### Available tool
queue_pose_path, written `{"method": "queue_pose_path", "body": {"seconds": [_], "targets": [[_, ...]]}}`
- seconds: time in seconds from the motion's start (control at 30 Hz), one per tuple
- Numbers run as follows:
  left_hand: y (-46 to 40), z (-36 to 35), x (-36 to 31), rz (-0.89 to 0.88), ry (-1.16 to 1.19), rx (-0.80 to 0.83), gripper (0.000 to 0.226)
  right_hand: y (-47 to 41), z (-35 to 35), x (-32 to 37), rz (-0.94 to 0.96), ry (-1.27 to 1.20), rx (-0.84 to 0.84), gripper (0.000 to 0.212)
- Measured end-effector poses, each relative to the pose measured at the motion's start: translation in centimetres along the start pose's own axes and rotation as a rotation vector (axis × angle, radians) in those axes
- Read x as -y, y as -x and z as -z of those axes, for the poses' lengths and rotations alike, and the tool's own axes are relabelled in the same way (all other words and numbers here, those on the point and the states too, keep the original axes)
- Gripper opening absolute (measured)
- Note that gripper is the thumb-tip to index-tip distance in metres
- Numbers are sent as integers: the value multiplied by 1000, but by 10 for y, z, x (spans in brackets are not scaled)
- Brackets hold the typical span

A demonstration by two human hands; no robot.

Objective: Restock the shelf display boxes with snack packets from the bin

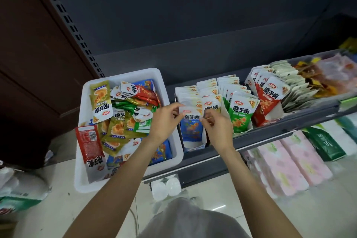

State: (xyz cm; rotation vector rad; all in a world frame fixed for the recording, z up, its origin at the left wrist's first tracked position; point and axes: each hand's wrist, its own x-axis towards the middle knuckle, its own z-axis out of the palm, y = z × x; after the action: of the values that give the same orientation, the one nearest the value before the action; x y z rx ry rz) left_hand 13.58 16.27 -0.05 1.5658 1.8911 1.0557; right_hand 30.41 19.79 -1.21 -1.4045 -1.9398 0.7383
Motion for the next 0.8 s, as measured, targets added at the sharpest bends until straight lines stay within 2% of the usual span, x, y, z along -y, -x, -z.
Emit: {"method": "queue_pose_path", "body": {"seconds": [0.17,0.23,0.3,0.4,0.47,0.53,0.6,0.7,0.8], "targets": [[7,10,1,-104,-151,-265,19,0,3,3,-23,-44,-20,21],[16,20,4,-182,-194,-387,18,7,7,10,38,-80,-65,20],[28,31,17,-228,-236,-399,16,13,8,20,169,-73,-54,17],[47,46,51,-182,-418,-115,22,18,-5,39,399,38,60,14],[59,56,73,-61,-585,100,30,17,-20,52,561,135,164,14],[69,68,86,39,-722,180,35,15,-41,64,680,237,339,15],[77,80,93,70,-800,200,40,9,-67,73,715,395,531,18],[89,88,97,153,-736,329,59,1,-100,85,711,735,757,14],[97,88,98,239,-738,441,69,3,-121,89,657,941,912,30]]}}
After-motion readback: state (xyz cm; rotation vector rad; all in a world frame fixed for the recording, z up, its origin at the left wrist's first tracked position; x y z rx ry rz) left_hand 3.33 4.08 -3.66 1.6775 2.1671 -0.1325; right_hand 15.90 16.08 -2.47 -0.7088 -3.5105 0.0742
